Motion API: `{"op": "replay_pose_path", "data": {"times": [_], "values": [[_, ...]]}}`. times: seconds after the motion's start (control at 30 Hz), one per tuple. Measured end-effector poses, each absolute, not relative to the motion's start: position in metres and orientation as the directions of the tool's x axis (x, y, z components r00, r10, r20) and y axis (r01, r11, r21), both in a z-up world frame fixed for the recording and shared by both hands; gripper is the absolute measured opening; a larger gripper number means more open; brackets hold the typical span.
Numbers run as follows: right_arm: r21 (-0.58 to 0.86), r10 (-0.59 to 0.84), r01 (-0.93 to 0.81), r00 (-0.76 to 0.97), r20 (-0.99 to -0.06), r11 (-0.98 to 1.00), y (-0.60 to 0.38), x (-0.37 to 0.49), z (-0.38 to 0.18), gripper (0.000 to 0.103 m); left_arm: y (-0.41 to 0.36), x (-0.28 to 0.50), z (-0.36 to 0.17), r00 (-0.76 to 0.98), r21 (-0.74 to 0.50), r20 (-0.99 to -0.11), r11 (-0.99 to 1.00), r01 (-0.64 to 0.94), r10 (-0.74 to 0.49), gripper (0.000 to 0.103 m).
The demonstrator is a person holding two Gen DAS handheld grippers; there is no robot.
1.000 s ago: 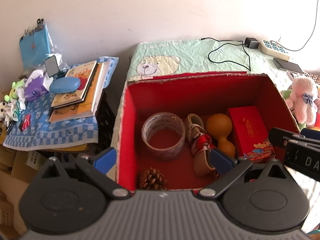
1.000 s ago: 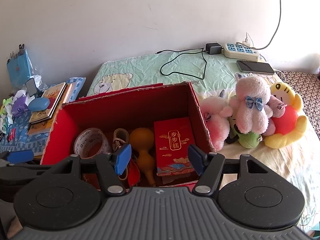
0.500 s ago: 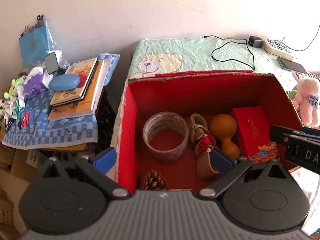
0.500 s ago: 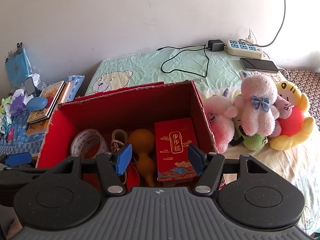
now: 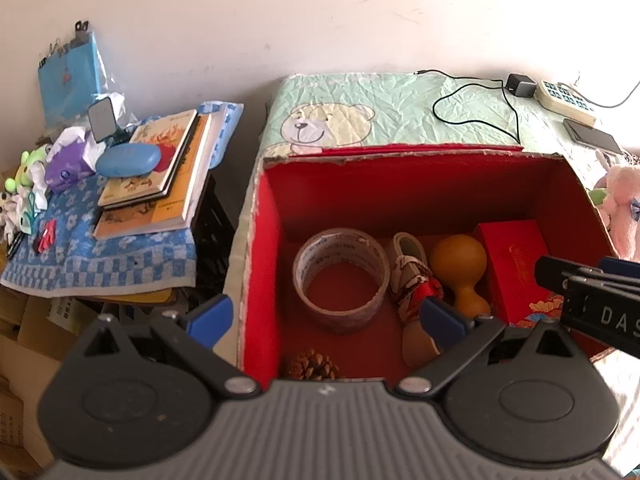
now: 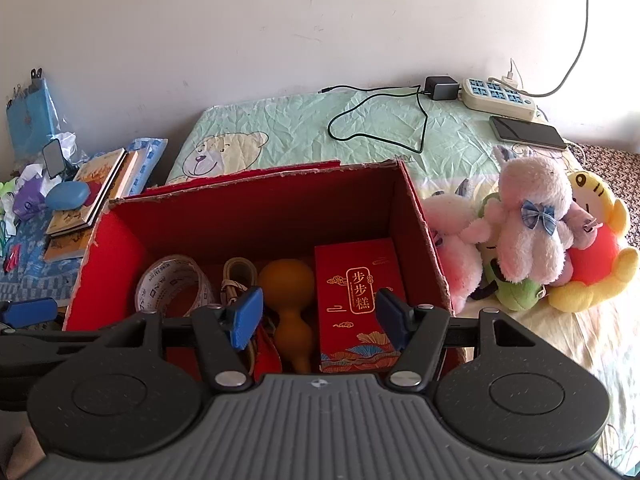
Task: Organize objects
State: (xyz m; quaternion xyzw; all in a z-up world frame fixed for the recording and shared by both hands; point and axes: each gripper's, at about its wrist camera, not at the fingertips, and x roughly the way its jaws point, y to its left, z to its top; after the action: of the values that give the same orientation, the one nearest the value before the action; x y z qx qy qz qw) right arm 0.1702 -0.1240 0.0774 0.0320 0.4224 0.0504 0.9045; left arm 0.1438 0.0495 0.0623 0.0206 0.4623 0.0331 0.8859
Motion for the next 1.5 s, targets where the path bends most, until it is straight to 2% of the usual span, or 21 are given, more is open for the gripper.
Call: {"op": "replay_pose_path", "data": {"times": [1.33,1.5], "values": [[0.081,0.103,-0.064,0.616,-0.781,0.995,-0.121,0.185,0.069,0.065,0.052,0.157,0.055,0.574,0.044,-0.817,0.998,-0.033,0.055,0.100],[0.080,0.106,-0.070,0.620,-0.777,0.994,-0.119,0.182,0.071,0.065,0.051,0.154,0.058,0.584,0.042,-0.810,0.999,-0.025,0.048,0.095]]}}
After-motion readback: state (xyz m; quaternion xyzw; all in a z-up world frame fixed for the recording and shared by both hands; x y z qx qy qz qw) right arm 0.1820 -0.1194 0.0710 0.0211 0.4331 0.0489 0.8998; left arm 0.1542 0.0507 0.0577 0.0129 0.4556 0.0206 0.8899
